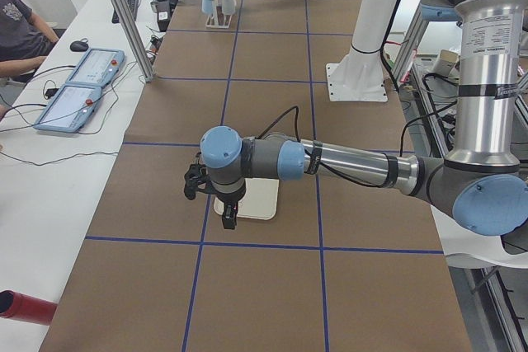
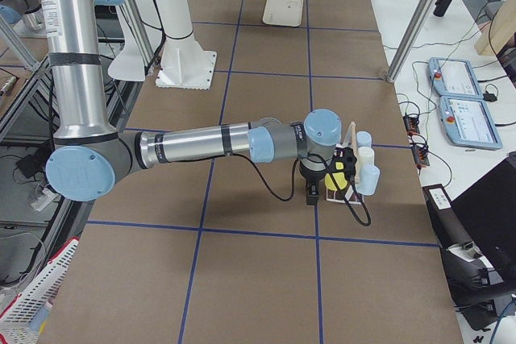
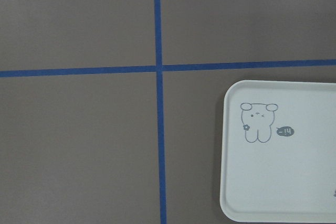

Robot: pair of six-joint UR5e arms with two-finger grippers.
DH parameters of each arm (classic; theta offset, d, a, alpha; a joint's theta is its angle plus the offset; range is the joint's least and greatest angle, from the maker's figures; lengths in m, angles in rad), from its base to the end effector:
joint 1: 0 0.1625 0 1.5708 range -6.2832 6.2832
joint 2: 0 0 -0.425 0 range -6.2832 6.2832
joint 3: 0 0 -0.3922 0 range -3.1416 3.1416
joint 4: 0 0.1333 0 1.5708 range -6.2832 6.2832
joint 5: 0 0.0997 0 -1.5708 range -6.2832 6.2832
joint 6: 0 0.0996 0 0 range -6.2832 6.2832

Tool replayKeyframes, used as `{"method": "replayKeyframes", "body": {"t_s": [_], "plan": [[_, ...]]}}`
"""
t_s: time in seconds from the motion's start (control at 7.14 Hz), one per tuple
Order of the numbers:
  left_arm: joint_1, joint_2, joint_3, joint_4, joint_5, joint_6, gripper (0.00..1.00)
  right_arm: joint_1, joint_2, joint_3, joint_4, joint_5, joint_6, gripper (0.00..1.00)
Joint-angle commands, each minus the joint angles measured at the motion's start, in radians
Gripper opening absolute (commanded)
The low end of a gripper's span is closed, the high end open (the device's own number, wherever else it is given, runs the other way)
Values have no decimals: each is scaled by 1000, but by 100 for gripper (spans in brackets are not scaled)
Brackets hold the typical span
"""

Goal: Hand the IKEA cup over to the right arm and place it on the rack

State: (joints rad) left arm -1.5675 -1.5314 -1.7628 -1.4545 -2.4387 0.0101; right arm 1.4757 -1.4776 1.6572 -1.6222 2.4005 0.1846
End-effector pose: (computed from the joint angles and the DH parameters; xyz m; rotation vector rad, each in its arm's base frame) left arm -0.0557 -0.4731 0.5883 0.0370 0.8677 0.0283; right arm 0.0090 -0.5362 0.5695 0.0041 -0.8372 0.0310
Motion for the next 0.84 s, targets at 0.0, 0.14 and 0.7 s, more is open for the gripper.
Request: {"method": "replayKeyframes", "body": {"t_s": [0.0, 0.14, 0.7], "plan": [[1, -3, -1, 0, -5, -2, 100, -2, 0, 1, -7, 5, 3, 99], [1, -13, 0, 2, -5, -4, 100, -2, 0, 4, -4, 6, 9, 99], [0, -6, -35, -1, -7, -2, 100, -2, -44, 45, 2, 66, 13, 100]]}}
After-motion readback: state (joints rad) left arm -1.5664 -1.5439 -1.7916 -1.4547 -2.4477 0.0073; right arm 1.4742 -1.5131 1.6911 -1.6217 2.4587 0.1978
